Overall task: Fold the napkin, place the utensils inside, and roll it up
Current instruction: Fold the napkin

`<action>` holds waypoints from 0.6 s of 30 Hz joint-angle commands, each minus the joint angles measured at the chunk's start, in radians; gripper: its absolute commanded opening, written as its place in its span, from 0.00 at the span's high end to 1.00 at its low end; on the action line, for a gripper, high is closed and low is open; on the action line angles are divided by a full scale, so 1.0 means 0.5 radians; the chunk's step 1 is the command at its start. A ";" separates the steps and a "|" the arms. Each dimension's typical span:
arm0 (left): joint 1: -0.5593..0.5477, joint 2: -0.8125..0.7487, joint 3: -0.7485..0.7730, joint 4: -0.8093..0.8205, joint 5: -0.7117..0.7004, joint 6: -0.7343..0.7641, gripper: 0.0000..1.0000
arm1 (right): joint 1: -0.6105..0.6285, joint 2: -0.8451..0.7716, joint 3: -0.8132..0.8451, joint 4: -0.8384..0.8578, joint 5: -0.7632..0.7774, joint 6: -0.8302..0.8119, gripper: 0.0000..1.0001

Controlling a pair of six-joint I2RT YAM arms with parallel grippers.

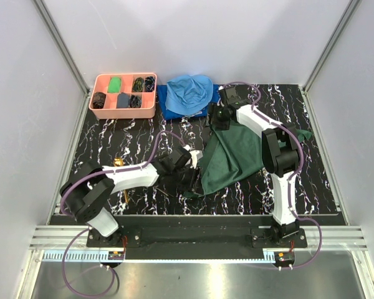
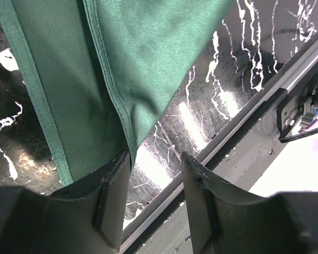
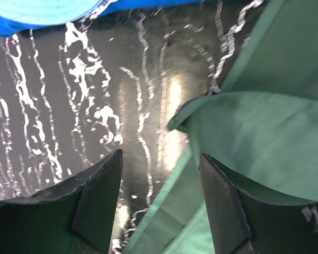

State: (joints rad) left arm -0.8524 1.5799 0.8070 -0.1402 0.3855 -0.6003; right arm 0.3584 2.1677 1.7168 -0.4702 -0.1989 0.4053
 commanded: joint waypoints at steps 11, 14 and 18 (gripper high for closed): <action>-0.013 0.013 -0.028 -0.002 -0.013 -0.005 0.64 | 0.032 0.049 0.150 -0.081 0.257 0.288 0.39; -0.013 0.009 -0.031 -0.005 -0.013 -0.002 0.65 | 0.032 0.104 0.199 -0.081 0.251 0.315 0.42; -0.013 0.003 -0.034 -0.008 -0.010 0.007 0.67 | 0.032 0.189 0.285 -0.081 0.251 0.343 0.48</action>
State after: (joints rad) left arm -0.8562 1.5818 0.7956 -0.1635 0.3805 -0.6029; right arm 0.3748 2.2223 1.7924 -0.5083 -0.0948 0.5484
